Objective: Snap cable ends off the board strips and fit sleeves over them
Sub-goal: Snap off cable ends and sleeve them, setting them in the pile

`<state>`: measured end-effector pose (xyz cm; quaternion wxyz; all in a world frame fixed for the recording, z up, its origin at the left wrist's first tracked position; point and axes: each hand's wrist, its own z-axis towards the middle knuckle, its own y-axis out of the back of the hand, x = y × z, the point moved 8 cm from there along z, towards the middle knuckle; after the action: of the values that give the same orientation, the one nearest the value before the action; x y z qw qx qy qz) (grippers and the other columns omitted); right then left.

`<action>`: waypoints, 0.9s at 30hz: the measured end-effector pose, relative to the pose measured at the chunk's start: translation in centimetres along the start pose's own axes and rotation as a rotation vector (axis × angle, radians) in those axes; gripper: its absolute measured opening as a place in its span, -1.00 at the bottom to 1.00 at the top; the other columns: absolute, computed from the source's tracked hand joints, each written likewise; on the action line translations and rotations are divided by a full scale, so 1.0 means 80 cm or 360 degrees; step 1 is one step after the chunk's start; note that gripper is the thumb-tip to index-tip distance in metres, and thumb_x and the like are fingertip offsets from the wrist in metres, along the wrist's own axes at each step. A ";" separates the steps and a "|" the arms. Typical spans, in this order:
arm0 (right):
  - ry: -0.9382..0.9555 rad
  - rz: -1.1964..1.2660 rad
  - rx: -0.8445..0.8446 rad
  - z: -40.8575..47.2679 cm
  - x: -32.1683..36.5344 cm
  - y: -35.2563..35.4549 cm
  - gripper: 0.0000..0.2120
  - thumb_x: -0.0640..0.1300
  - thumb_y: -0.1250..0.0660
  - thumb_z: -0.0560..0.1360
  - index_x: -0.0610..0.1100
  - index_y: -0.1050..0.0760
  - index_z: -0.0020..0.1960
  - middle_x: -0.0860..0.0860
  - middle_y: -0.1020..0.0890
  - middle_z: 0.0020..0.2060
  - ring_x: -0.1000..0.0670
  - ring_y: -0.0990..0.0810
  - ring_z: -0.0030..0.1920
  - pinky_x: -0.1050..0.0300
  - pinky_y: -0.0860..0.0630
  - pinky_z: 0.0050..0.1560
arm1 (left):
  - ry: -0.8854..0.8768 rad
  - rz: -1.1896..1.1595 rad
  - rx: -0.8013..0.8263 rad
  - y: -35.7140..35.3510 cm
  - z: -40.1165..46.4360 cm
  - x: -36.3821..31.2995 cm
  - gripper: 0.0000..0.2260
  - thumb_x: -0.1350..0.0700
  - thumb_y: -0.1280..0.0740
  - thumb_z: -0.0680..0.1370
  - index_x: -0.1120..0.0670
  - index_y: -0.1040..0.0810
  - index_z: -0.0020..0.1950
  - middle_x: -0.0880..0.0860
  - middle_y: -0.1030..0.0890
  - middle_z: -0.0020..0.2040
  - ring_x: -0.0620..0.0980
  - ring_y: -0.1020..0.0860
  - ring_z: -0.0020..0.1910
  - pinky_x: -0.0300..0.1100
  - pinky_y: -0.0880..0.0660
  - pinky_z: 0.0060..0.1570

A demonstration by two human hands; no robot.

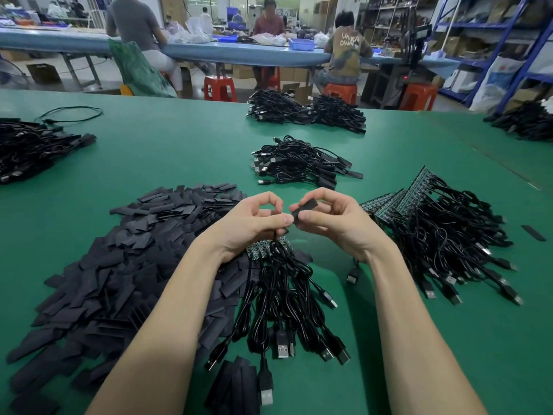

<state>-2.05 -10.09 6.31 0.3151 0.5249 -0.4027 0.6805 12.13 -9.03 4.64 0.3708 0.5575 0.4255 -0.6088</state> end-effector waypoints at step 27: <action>-0.0270 0.0564 -0.0535 0.004 -0.030 0.038 -0.98 -0.28 -0.50 0.36 -0.22 -0.72 -0.22 -0.16 -0.73 -0.11 -0.02 -0.73 -0.10 0.25 -0.64 -0.11 | -0.0536 0.0591 -0.0421 0.000 0.014 -0.021 -0.93 0.17 -0.56 0.46 0.01 -0.75 -0.11 0.01 -0.74 -0.19 -0.04 -0.68 -0.20 -0.07 -0.63 -0.05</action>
<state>-3.91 -11.86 3.39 0.2389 0.4415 -0.6209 0.6021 11.92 -10.15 6.33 0.6109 0.4636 0.3242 -0.5539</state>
